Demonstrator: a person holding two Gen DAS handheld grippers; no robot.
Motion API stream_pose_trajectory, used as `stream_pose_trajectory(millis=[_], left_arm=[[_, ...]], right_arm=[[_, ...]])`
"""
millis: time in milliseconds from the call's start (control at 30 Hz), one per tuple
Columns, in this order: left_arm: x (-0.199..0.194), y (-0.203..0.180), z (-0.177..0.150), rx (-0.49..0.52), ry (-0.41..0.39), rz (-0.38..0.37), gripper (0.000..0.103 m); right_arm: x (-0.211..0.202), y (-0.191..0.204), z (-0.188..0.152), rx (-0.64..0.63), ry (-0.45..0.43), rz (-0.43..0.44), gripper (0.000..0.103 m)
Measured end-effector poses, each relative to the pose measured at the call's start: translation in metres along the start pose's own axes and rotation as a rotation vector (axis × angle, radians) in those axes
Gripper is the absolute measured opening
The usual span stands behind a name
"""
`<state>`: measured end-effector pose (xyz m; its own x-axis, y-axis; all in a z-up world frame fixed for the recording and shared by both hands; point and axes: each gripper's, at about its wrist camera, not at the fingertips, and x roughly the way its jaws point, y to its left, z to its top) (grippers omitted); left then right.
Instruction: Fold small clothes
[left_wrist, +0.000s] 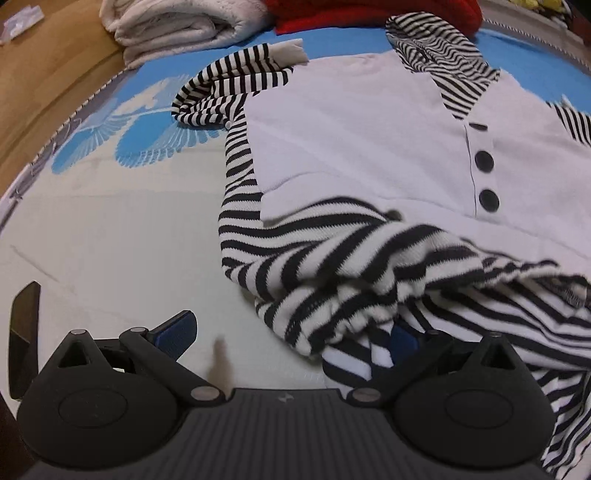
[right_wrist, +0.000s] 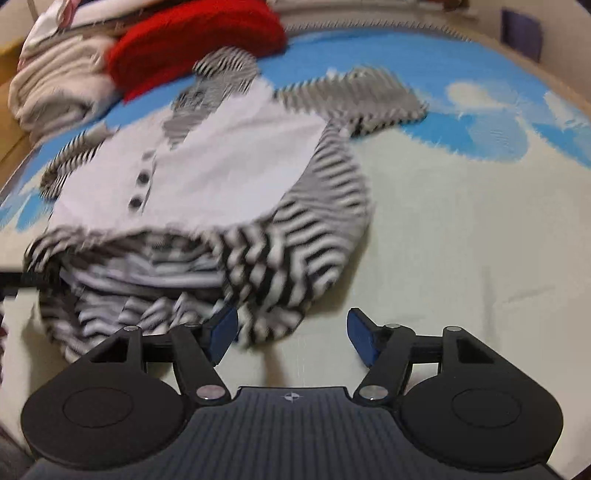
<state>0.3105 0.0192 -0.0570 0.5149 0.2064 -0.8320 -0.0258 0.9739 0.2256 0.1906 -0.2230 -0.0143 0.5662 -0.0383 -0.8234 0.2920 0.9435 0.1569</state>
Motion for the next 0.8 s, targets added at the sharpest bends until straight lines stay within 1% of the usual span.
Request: stream_pose_trajectory(millis=[67, 133, 200, 267, 300, 333, 400, 433, 467, 567, 600, 633, 700, 733, 767, 800], left_arm=[[0.001, 0.001, 0.001, -0.001, 0.007, -0.003, 0.103], [0.002, 0.001, 0.003, 0.003, 0.005, -0.005, 0.103], [0.002, 0.001, 0.003, 0.012, 0.002, -0.007, 0.103], [0.003, 0.002, 0.004, 0.013, 0.004, -0.013, 0.103], [0.003, 0.002, 0.003, 0.015, 0.005, -0.018, 0.103], [0.005, 0.002, 0.003, 0.020, 0.007, -0.023, 0.103], [0.005, 0.002, 0.004, 0.030, 0.006, -0.033, 0.103], [0.006, 0.002, 0.004, 0.035, 0.005, -0.037, 0.103], [0.006, 0.002, 0.004, 0.038, 0.005, -0.046, 0.103], [0.005, -0.001, 0.004, 0.046, 0.021, -0.104, 0.103], [0.004, -0.003, 0.003, 0.049, 0.028, -0.132, 0.103], [0.004, -0.007, 0.001, 0.060, 0.036, -0.169, 0.103], [0.005, -0.017, -0.003, 0.101, 0.063, -0.205, 0.103], [0.007, -0.025, -0.006, 0.137, 0.070, -0.200, 0.103], [0.010, -0.032, -0.008, 0.170, 0.072, -0.175, 0.103], [0.009, -0.037, -0.010, 0.186, 0.051, -0.162, 0.103]], right_arm=[[0.006, 0.006, -0.004, -0.005, 0.043, 0.041, 0.067], [0.012, 0.014, -0.007, -0.023, 0.062, 0.055, 0.067], [0.017, 0.024, -0.008, -0.057, 0.053, 0.063, 0.067], [0.024, 0.029, -0.008, -0.073, 0.018, 0.041, 0.068], [0.031, 0.029, -0.007, -0.061, 0.012, 0.005, 0.068], [0.039, 0.029, -0.004, -0.027, 0.026, -0.034, 0.068], [0.047, 0.025, 0.005, 0.044, 0.025, -0.002, 0.068], [0.050, 0.025, 0.007, 0.072, 0.011, 0.001, 0.065], [0.052, 0.027, 0.009, 0.082, 0.006, -0.014, 0.052], [0.056, 0.034, 0.011, 0.054, 0.006, -0.107, 0.022], [0.053, 0.035, 0.011, 0.059, 0.006, -0.117, 0.019], [0.048, 0.034, 0.011, 0.075, 0.005, -0.105, 0.017], [0.035, 0.031, 0.011, 0.094, -0.020, -0.076, 0.016], [0.026, 0.029, 0.011, 0.095, -0.040, -0.058, 0.016], [0.018, 0.026, 0.011, 0.100, -0.061, -0.034, 0.016], [0.009, 0.023, 0.010, 0.106, -0.084, -0.011, 0.016]])
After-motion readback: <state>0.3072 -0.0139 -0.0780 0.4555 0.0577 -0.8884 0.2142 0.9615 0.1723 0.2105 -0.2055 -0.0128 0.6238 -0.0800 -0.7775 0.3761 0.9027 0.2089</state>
